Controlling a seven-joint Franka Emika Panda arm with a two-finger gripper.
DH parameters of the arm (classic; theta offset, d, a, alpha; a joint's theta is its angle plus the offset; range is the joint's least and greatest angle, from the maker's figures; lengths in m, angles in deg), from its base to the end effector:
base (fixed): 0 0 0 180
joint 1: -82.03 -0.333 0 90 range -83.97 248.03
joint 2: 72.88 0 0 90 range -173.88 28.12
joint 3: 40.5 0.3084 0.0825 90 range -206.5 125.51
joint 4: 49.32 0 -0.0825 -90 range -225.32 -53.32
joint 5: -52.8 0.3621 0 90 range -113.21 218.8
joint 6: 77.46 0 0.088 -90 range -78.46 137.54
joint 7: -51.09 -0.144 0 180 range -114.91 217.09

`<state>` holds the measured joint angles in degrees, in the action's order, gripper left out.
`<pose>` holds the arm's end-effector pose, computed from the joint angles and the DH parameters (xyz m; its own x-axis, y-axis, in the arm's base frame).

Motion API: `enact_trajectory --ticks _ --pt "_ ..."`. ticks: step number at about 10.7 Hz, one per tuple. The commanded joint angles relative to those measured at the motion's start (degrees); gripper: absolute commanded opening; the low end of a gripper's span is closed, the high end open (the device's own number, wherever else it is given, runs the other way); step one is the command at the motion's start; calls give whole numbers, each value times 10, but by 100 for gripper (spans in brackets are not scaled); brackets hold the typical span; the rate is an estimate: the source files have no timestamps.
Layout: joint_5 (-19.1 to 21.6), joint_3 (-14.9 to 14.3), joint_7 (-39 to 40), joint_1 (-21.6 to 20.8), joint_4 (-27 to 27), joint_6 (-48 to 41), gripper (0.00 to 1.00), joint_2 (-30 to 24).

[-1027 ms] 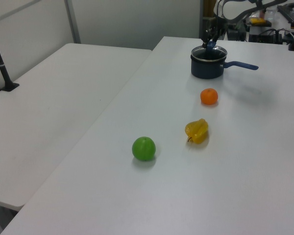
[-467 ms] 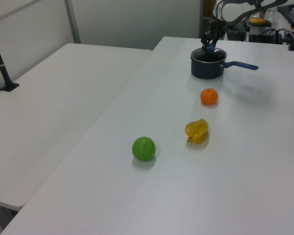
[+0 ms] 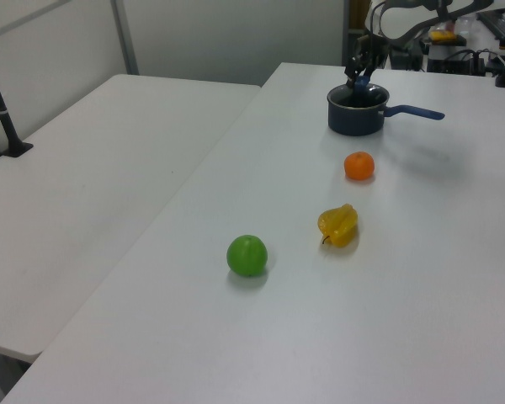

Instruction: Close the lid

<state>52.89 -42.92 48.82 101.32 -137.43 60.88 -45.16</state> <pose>0.6657 -0.2602 0.3850 0.8469 -0.3682 0.3836 -0.3998 -0.9166 0.0030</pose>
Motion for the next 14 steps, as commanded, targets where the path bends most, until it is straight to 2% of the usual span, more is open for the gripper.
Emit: enact_trajectory --ticks 1,3,4,6,10,12,14 --pt "6 1 17 -4 -7 14 100 -12" --pt "-1 7 17 -7 -11 4 100 -51" --pt "-10 7 15 -27 -14 -12 100 -70" --pt "-49 7 13 -64 -13 -104 100 -110" --pt "-52 8 17 -179 -14 -319 100 -190" --pt "-50 8 10 -239 -33 -394 100 -225" --pt "-45 7 9 -256 -80 -421 100 -278"
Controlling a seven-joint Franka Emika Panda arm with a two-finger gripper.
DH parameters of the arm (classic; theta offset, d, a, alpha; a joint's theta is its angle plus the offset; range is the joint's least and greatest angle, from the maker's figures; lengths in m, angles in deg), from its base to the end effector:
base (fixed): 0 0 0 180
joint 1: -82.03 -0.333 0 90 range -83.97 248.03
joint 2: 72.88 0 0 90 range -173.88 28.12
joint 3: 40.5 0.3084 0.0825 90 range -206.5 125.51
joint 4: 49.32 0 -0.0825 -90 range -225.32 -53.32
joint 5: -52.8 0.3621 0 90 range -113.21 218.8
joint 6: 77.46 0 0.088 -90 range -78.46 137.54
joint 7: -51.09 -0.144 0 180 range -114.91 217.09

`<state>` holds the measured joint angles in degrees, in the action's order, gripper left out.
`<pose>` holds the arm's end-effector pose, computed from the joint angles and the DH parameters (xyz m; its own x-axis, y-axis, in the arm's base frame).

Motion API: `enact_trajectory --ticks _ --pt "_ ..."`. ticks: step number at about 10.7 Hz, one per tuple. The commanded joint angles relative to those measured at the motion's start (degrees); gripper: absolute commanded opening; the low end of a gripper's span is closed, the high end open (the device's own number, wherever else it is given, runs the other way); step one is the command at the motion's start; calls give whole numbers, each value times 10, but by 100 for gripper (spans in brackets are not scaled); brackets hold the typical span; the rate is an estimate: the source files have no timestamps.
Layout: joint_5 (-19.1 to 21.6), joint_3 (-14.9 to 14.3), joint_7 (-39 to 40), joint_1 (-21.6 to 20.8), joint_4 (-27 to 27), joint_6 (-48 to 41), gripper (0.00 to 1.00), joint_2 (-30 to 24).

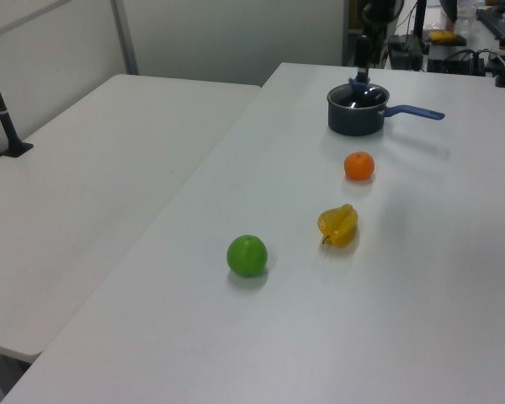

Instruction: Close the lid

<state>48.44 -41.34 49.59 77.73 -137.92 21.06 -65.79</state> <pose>0.5830 0.0258 0.5360 0.9977 0.0457 0.0509 0.0417 -0.9962 0.0761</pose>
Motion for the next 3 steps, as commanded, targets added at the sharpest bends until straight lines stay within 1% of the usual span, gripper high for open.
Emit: enact_trajectory --ticks 1,3 --pt "0 -9 3 -21 -82 -35 100 -78" --pt "0 -9 3 -15 -79 -41 100 -76"
